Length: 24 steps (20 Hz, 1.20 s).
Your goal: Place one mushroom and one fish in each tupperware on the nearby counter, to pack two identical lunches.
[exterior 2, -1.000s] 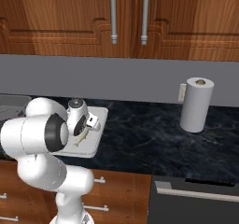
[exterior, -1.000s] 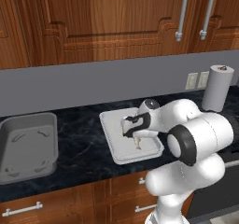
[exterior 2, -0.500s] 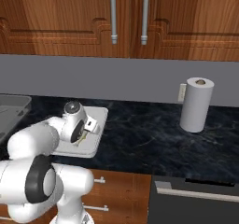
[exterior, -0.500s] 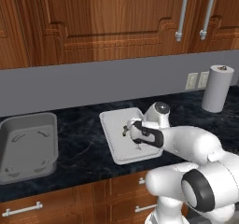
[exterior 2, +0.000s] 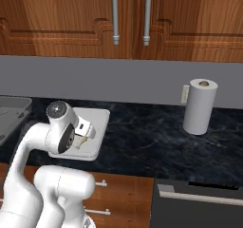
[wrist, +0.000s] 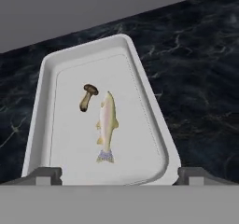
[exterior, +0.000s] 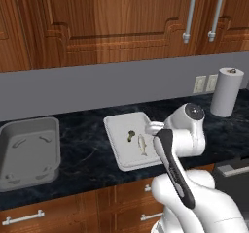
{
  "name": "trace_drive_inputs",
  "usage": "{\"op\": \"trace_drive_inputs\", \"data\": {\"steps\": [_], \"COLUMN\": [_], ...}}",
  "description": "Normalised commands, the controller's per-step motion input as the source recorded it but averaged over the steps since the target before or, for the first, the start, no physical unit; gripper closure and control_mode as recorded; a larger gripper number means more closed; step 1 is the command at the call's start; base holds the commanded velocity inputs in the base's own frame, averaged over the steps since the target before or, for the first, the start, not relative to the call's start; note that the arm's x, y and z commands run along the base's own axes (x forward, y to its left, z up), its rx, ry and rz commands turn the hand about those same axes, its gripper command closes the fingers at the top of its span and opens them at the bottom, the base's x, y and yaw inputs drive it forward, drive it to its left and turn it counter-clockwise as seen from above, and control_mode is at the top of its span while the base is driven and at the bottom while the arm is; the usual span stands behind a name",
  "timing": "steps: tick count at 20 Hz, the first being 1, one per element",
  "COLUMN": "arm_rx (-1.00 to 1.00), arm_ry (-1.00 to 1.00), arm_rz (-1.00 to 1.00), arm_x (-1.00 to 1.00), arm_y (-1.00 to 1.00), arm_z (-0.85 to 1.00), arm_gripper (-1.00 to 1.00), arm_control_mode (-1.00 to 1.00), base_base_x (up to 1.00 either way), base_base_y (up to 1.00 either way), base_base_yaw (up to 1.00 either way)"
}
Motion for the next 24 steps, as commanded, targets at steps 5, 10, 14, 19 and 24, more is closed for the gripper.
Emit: {"op": "trace_drive_inputs", "data": {"steps": [5,10,14,19,24], "arm_rx": [-0.09,-0.06,-0.01,0.0,0.0], "arm_ry": [0.0,0.0,-0.06,-0.1,0.0], "arm_rz": [0.12,0.09,0.13,0.1,0.0], "arm_x": [-1.0,-1.0,-1.0,-0.6,0.0], "arm_y": [0.07,0.0,-0.04,-0.08,0.0], "arm_z": [0.97,0.81,0.21,0.03,0.0], "arm_gripper": [-1.0,-1.0,-1.0,-1.0,-1.0], "arm_control_mode": [-1.0,-1.0,-1.0,1.0,1.0], "base_base_x": [0.0,0.0,0.0,-0.4,-1.0], "base_base_y": [0.0,0.0,0.0,-0.01,0.06], "base_base_yaw": [0.0,0.0,0.0,0.06,0.07]}}
